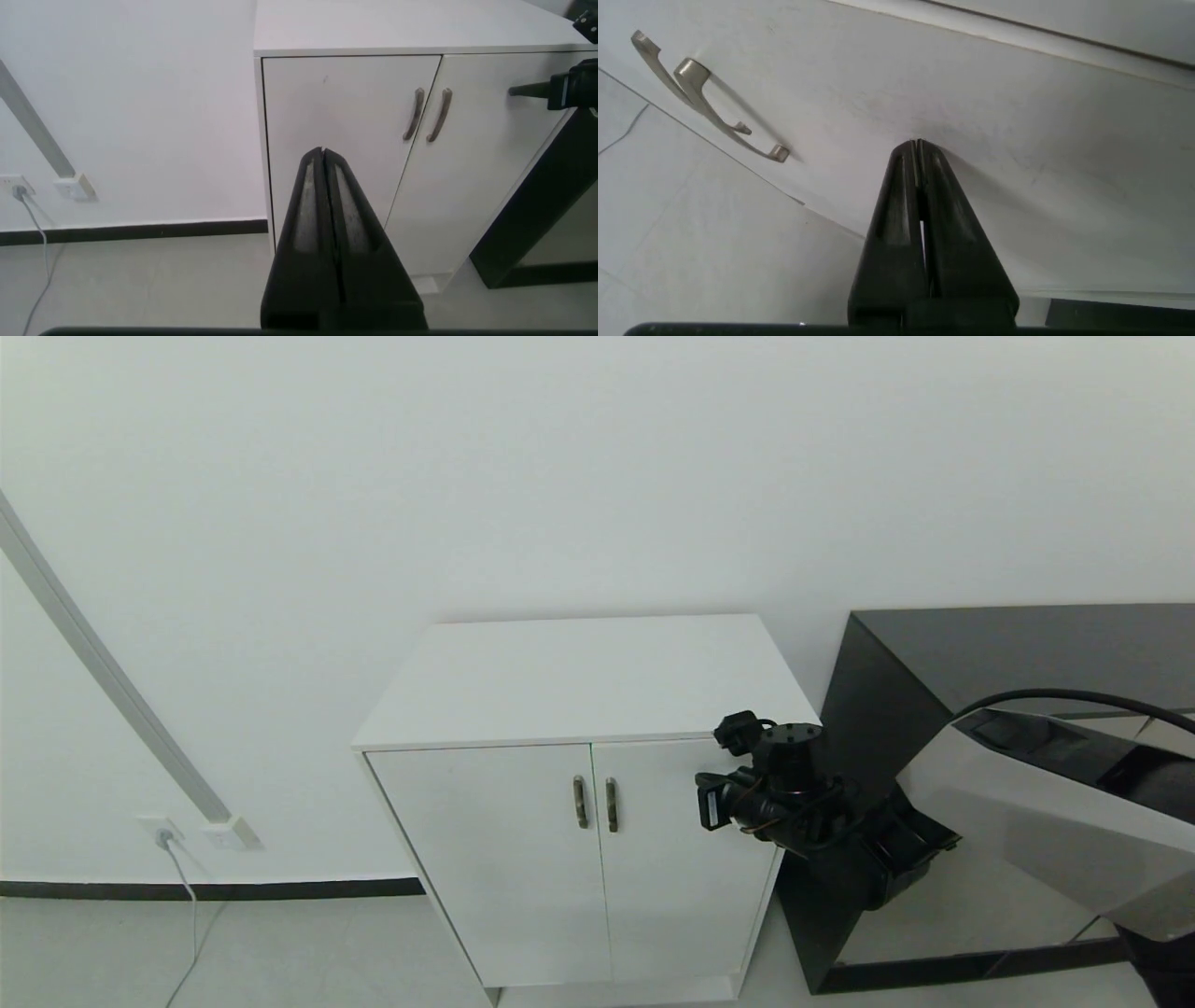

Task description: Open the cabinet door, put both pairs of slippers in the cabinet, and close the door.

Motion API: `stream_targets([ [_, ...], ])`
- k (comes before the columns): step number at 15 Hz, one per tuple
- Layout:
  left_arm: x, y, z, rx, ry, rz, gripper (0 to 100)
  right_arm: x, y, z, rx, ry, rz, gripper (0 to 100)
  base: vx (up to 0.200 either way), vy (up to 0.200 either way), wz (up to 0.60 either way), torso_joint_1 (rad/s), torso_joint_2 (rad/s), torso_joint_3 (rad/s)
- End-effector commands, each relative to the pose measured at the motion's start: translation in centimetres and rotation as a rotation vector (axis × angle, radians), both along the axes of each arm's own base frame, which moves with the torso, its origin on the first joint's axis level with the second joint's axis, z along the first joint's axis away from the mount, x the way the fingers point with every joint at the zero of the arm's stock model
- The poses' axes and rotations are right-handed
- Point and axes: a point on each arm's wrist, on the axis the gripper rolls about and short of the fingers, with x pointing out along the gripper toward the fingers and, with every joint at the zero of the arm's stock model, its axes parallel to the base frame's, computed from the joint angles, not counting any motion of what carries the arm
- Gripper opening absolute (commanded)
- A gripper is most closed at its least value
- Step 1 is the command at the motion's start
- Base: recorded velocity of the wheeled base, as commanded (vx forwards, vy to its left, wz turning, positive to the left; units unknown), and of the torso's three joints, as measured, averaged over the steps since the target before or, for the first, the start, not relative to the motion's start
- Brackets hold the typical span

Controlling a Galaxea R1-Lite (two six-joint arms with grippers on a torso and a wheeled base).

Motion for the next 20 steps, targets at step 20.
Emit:
stream_targets([
  [20, 0.0, 0.0, 0.0, 0.000, 0.001, 0.002, 0, -3.9, 0.2, 2.7, 0.001, -0.008, 0.038, 0, 0.000, 0.000, 0.00, 0.000, 0.00, 0.000],
])
